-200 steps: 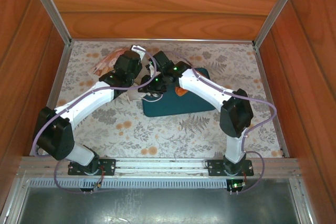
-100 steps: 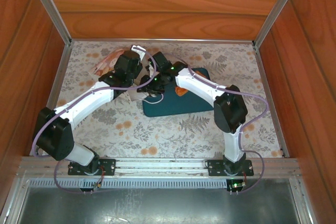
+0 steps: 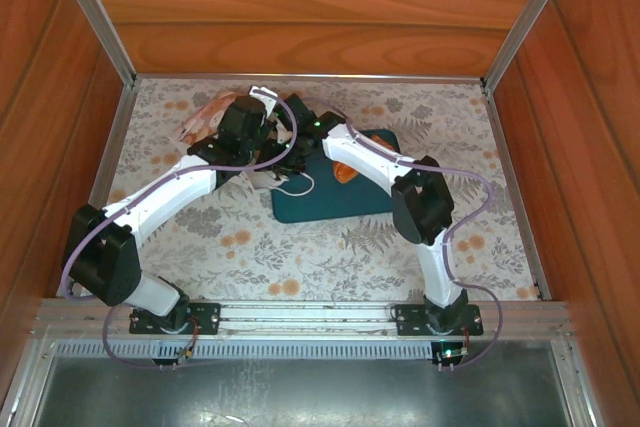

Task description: Take the fake bread out of the paper bag

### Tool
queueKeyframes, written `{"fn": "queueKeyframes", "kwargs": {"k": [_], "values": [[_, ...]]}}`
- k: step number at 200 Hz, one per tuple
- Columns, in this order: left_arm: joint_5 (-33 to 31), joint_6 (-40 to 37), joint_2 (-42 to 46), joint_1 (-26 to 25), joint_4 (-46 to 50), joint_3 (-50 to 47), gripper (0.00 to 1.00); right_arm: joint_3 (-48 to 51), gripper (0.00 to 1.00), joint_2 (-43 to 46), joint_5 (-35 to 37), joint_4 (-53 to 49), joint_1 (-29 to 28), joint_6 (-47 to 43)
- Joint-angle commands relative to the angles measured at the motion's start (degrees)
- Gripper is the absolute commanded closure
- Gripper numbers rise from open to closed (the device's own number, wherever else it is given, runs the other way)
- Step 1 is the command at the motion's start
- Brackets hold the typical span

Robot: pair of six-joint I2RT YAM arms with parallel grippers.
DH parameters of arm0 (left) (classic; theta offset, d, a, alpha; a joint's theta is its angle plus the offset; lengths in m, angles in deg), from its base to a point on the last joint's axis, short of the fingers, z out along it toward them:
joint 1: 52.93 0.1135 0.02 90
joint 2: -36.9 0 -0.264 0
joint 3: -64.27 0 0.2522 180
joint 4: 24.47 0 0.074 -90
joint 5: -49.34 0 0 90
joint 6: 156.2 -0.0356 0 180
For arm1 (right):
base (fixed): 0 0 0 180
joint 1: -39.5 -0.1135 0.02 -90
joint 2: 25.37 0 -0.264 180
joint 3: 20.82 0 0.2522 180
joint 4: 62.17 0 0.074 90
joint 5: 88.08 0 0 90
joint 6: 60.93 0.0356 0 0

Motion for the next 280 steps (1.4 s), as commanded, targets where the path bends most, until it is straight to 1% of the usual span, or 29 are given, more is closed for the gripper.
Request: {"fn": "queueKeyframes", "kwargs": {"k": [1, 21, 29, 38, 53, 63, 85, 124, 151, 163, 212, 280], "values": [[0.97, 1.42, 1.23, 0.31, -2.14, -0.37, 1.00, -3.59, 0.45, -1.58, 0.99, -2.60, -0.72, -2.10], [0.82, 1.39, 1.06, 0.26, -2.12, -0.39, 1.00, -6.27, 0.47, -3.34, 2.16, -5.44, -1.11, -3.32], [0.84, 1.33, 1.07, 0.36, -2.18, -0.41, 1.00, -7.13, 0.49, -3.94, 2.92, -6.58, -1.30, -3.73], [0.78, 1.43, 1.06, 0.34, -2.13, -0.38, 1.00, -8.06, 0.52, -4.57, 3.74, -7.96, -1.44, -4.12], [0.61, 1.40, 1.08, 0.33, -2.20, -0.38, 1.00, -8.94, 0.63, -5.22, 4.61, -9.41, -1.62, -4.67], [0.57, 1.37, 1.09, 0.34, -2.14, -0.42, 1.00, -9.07, 0.66, -5.27, 5.14, -9.98, -1.65, -4.91], [0.30, 1.16, 1.28, 0.33, -2.18, -0.45, 1.00, -9.01, 0.72, -4.36, 6.45, -10.74, -1.66, -5.45], [-0.94, 0.56, 1.56, 0.42, -2.10, -0.75, 1.00, -7.97, 0.85, -1.49, 8.45, -10.85, -1.66, -6.38], [-1.49, 0.34, 1.78, 0.50, -2.09, -1.18, 1.00, -6.35, 0.91, 1.29, 9.57, -10.63, -1.66, -6.79], [-1.68, 0.25, 1.81, 0.58, -2.04, -1.18, 1.00, -5.64, 0.94, 2.51, 10.23, -10.57, -1.66, -6.87], [-1.93, 0.25, 1.45, 0.71, -2.03, -1.44, 1.00, -3.92, 0.97, 5.92, 11.12, -10.25, -1.66, -7.15], [-2.31, 0.28, 1.59, 0.80, -2.03, -1.60, 1.00, -1.78, 0.99, 9.09, 12.58, -9.89, -1.66, -7.34]]}}
